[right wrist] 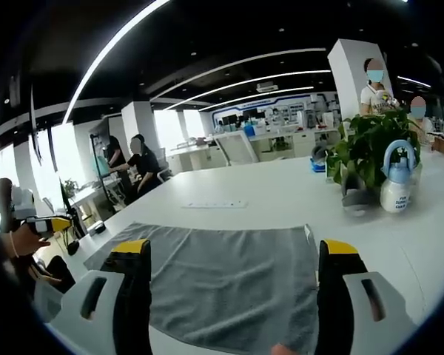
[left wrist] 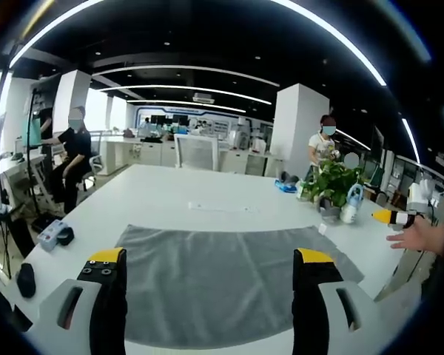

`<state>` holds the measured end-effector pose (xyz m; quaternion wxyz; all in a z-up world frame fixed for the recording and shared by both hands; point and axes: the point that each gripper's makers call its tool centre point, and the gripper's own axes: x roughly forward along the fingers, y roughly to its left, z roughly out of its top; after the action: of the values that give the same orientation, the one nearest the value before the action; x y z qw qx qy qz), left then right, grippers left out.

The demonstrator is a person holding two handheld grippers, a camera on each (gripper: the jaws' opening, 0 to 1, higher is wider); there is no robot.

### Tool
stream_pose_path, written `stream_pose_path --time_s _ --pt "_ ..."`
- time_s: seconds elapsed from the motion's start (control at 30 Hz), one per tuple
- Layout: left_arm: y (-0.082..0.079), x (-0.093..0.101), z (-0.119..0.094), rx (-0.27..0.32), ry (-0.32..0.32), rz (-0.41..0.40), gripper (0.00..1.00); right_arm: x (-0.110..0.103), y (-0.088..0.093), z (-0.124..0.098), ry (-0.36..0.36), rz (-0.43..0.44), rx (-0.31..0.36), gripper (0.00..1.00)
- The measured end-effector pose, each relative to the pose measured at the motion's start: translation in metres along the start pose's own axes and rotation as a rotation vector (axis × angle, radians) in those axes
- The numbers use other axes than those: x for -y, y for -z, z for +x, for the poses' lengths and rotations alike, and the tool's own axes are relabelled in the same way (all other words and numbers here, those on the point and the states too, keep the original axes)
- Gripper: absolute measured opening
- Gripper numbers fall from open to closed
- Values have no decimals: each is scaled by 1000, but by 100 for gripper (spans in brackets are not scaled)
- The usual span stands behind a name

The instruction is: Fold the towel on the table until its edges align and the towel forms a compact rectangular stack.

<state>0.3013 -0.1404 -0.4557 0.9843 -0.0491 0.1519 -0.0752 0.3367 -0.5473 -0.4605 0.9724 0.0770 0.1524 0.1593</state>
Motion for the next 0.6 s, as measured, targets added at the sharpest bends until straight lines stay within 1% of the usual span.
stream_pose_path --time_s 0.2,0.3,0.37,0.47,0.6 --pt "2 0 1 -18 4 -2 94 0 2 -1 0 6 -1 94" --pt "1 4 2 -11 26 11 88 1 5 -2 2 10 -9 94" --pt "-1 4 2 -11 25 19 86 1 6 -2 2 14 -12 94" --pt "-1 4 4 -25 28 6 86 2 6 -3 5 22 -15 94" --pt "-3 6 4 -30 33 18 86 5 6 -4 15 26 -14 93"
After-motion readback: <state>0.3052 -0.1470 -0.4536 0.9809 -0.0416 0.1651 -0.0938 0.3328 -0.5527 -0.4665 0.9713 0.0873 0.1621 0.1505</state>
